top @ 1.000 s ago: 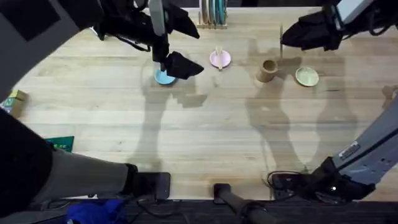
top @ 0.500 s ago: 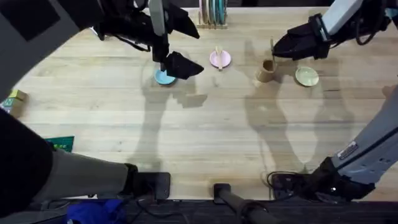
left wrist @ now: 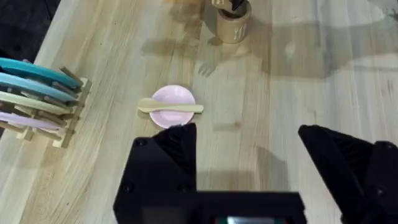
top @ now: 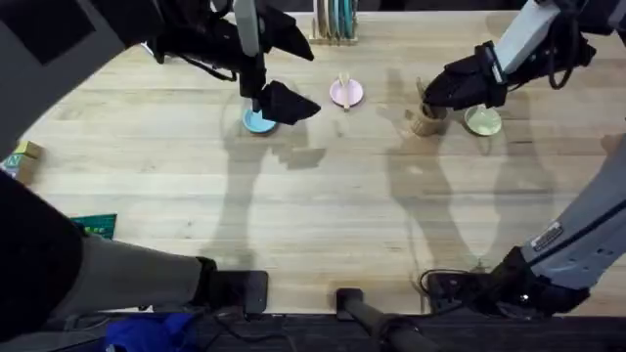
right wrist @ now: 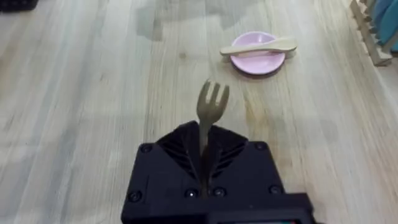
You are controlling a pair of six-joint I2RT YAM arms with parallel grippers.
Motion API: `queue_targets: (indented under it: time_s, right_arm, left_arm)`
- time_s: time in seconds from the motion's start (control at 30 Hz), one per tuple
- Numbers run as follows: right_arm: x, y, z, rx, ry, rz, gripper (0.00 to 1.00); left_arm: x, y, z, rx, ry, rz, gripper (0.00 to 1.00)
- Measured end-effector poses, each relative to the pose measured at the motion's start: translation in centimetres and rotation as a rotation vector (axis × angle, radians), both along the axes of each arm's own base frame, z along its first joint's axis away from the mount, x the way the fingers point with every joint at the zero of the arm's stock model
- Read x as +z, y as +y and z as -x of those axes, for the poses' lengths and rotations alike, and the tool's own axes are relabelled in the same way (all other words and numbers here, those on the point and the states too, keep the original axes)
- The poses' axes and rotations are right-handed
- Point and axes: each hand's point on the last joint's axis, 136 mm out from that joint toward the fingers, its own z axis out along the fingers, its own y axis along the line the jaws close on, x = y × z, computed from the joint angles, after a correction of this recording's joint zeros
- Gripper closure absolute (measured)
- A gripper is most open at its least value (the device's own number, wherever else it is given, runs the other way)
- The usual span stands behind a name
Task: Pick up a utensil and set it on the pink plate, then put the other utensil in the container.
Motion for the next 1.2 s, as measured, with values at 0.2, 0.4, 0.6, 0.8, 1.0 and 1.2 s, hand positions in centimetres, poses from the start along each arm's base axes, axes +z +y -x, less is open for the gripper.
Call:
queue_targets:
  time_s: [0.2,0.4,0.6,0.8,1.0,1.2]
  right_arm:
    - [-0.1,-0.1,0.1,0.003,0.002,0.006,0.968]
    - [-0.1,-0.1,0.1,0.003,0.002,0.006,0.907]
    - [-0.1,-0.1,0.1,0.004,0.002,0.009,0.345]
    - [-0.2,-0.1,0.2,0.008,0.003,0.011,0.005]
    - [1.2,0.2,1.3,0.008,0.09,-0.012,0.004]
    - [3.9,-0.3,0.5,0.001,0.079,-0.008,0.004]
  left_arm:
    - [0.0,0.0,0.0,0.0,0.001,0.0,0.005]
    - [0.0,0.0,0.0,0.0,0.0,0.0,0.005]
    - [0.0,0.0,0.0,0.0,0.0,0.0,0.005]
    - [0.0,0.0,0.0,0.0,0.0,0.0,0.005]
    - [0.0,0.0,0.0,0.0,0.0,0.0,0.005]
    - [0.0,0.0,0.0,0.0,0.0,0.0,0.005]
